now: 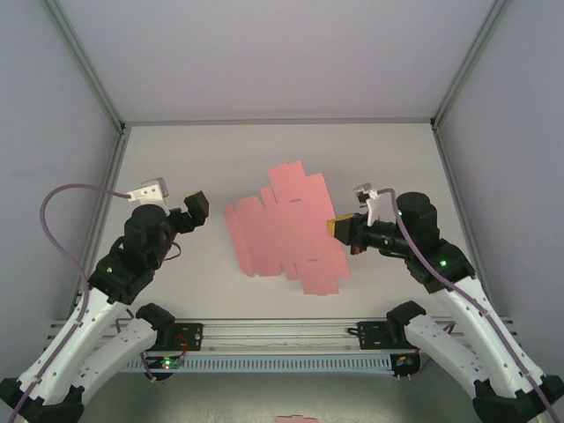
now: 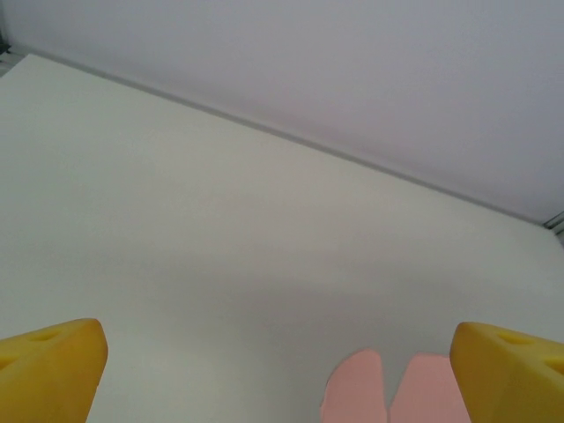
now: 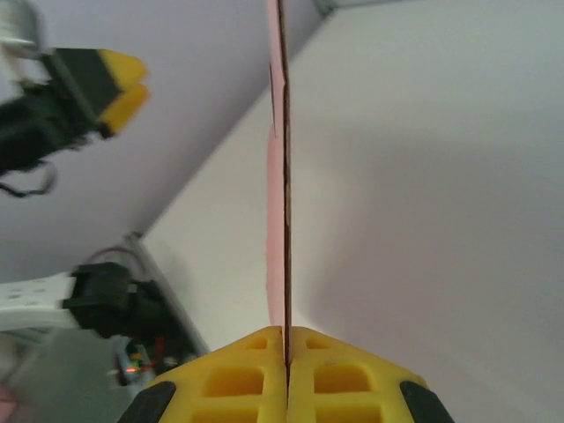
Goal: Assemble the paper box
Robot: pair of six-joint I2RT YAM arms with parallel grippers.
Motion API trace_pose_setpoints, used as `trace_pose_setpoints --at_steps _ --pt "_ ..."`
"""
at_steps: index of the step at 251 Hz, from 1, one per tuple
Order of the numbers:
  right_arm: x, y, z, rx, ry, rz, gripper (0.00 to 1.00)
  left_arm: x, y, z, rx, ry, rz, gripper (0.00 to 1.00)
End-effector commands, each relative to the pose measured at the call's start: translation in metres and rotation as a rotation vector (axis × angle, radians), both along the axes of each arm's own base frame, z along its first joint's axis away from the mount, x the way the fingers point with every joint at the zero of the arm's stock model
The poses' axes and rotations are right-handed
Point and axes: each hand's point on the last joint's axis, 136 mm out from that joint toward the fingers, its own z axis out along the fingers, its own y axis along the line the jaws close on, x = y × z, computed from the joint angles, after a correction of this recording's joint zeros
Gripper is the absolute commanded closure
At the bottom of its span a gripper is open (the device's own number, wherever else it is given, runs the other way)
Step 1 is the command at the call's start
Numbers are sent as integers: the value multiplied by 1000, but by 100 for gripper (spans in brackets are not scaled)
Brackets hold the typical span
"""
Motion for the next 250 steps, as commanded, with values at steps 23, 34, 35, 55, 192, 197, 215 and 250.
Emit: trace_pose_setpoints --at_steps 23,34,35,55,192,197,215,250 --pt "44 -26 -73 -370 81 -130 100 -2 2 -8 45 24 -1 0" --pt "52 -23 -80 -408 76 -109 100 -2 1 -9 45 27 -6 0" --pt "52 -23 -81 -411 75 -106 100 -2 1 -9 45 27 -7 0" --pt "68 -19 -86 -487 29 -81 100 -1 -3 -11 36 32 -21 0" --pt "139 15 -131 -1152 -507 173 100 10 -6 -53 85 156 -3 0" --pt "138 20 -132 -1164 -550 194 100 11 -6 -54 87 159 -2 0" --pt "133 35 -131 -1170 -696 248 100 12 -8 -57 90 169 -8 0" --pt "108 58 -127 -1015 -779 386 100 17 -39 -51 110 148 -195 0"
